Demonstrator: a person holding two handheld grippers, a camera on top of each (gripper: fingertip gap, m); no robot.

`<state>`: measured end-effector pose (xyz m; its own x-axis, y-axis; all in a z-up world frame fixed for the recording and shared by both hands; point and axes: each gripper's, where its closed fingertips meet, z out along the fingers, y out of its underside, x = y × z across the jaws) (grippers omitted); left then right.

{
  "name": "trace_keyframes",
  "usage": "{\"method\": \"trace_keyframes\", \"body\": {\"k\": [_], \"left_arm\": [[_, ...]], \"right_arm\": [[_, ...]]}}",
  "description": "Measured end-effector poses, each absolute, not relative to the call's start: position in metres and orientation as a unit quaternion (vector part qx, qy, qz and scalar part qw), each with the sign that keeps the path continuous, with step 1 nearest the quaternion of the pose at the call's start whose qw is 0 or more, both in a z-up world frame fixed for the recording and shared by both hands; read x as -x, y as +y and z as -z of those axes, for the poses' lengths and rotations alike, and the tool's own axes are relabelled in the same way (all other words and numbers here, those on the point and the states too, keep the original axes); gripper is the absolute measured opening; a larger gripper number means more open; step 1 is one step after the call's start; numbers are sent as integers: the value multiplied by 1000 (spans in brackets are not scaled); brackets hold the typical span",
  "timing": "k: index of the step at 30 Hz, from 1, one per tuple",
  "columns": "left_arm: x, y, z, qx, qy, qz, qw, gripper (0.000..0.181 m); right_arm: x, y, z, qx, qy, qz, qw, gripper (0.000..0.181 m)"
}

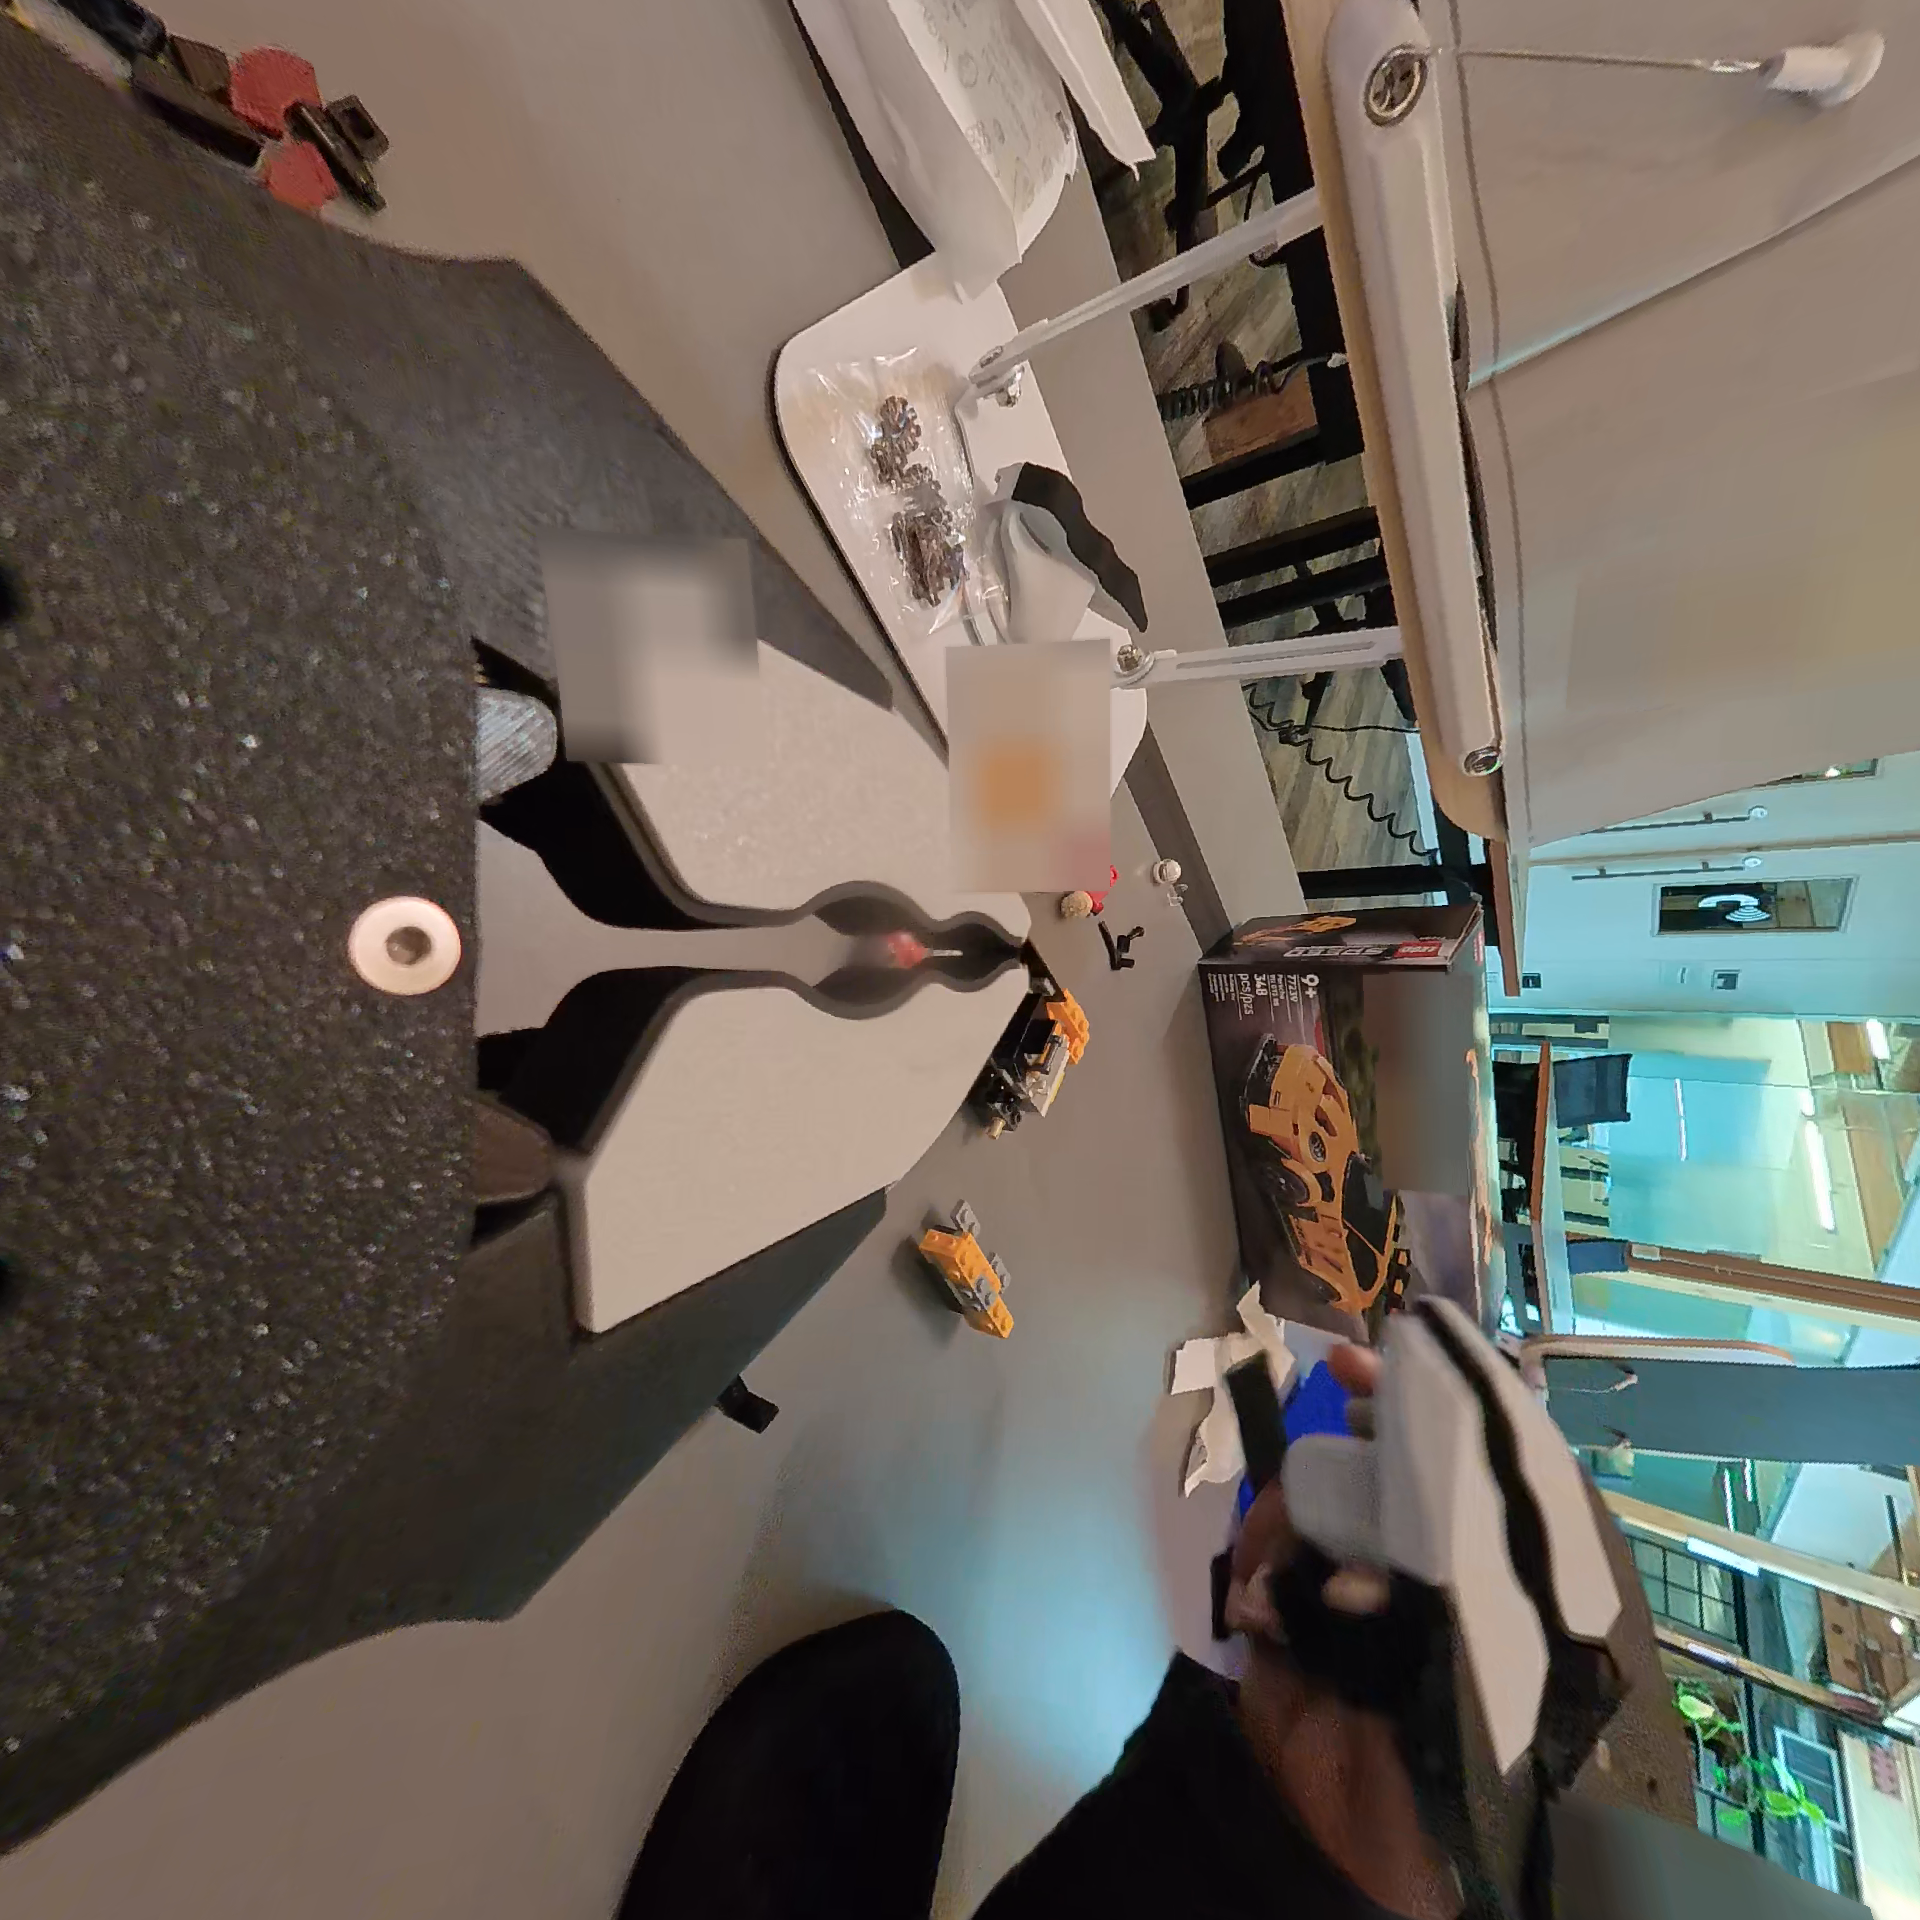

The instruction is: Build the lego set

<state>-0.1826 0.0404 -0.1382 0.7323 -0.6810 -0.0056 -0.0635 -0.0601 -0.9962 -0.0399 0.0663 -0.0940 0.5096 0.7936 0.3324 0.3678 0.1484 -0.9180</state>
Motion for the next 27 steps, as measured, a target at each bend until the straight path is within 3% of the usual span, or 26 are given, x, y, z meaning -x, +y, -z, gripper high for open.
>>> {"method": "trace_keyframes", "body": {"k": [2,9,21,27], "left_arm": [[182,41,140,688,271,248,626,0],[180,40,144,692,274,257,616,0],[177,38,144,692,279,267,609,0],[176,37,144,692,281,269,607,0]], "right_arm": [[51,47,119,650,-513,-218,517,21],[86,-11,187,657,-626,-267,323,30],[113,-36,239,663,-669,-240,237,30],[109,-33,248,665,-675,-223,231,0]]}}
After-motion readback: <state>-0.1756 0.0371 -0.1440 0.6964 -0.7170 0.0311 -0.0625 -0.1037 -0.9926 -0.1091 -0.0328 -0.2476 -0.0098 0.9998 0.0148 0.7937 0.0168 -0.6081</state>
